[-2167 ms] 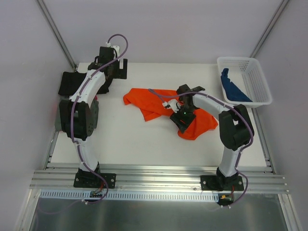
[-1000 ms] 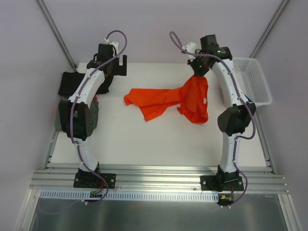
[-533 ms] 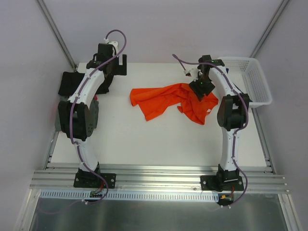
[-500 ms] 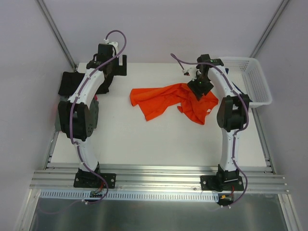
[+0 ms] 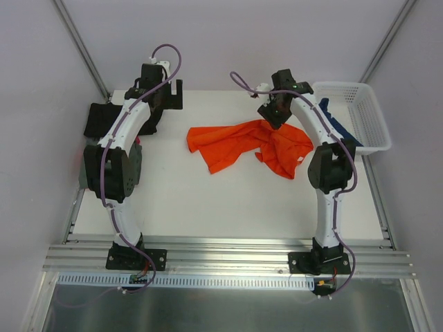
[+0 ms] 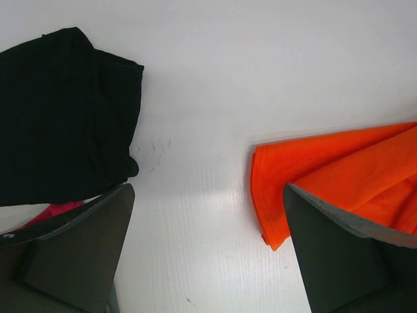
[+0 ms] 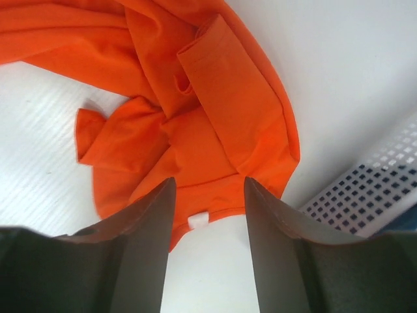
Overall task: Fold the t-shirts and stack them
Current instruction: Flatten out the tshirt
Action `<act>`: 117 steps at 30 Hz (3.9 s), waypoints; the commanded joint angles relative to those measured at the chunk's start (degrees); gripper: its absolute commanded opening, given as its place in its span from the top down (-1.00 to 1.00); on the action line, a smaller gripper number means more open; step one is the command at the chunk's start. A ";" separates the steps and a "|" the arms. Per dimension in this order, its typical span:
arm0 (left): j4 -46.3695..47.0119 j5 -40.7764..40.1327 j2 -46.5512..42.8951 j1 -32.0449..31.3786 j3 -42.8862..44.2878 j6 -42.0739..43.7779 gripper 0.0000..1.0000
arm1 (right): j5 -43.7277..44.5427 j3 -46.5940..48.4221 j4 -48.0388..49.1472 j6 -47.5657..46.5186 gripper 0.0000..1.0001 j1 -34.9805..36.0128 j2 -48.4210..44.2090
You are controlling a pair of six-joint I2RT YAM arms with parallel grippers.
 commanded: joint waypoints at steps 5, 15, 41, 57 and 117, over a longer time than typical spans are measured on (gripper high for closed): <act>0.72 -0.57 -3.18 0.40 1.00 -0.01 -0.98 | 6.43 -2.77 11.84 -7.02 0.07 4.23 4.65; 0.80 -0.57 -2.92 0.23 1.08 0.25 -0.98 | 9.07 0.32 19.40 -8.25 0.02 6.87 8.09; 0.89 -0.30 -2.57 0.23 1.08 -0.45 -0.98 | 11.71 -1.61 18.26 -7.98 0.10 7.13 8.01; 0.89 0.92 -1.69 0.23 2.14 -1.50 -0.98 | 11.09 -5.65 14.65 -6.58 0.13 7.75 5.54; -5.44 19.90 -7.57 -4.96 -17.89 12.21 -0.98 | 25.07 11.66 25.82 -15.11 0.99 -0.95 -5.97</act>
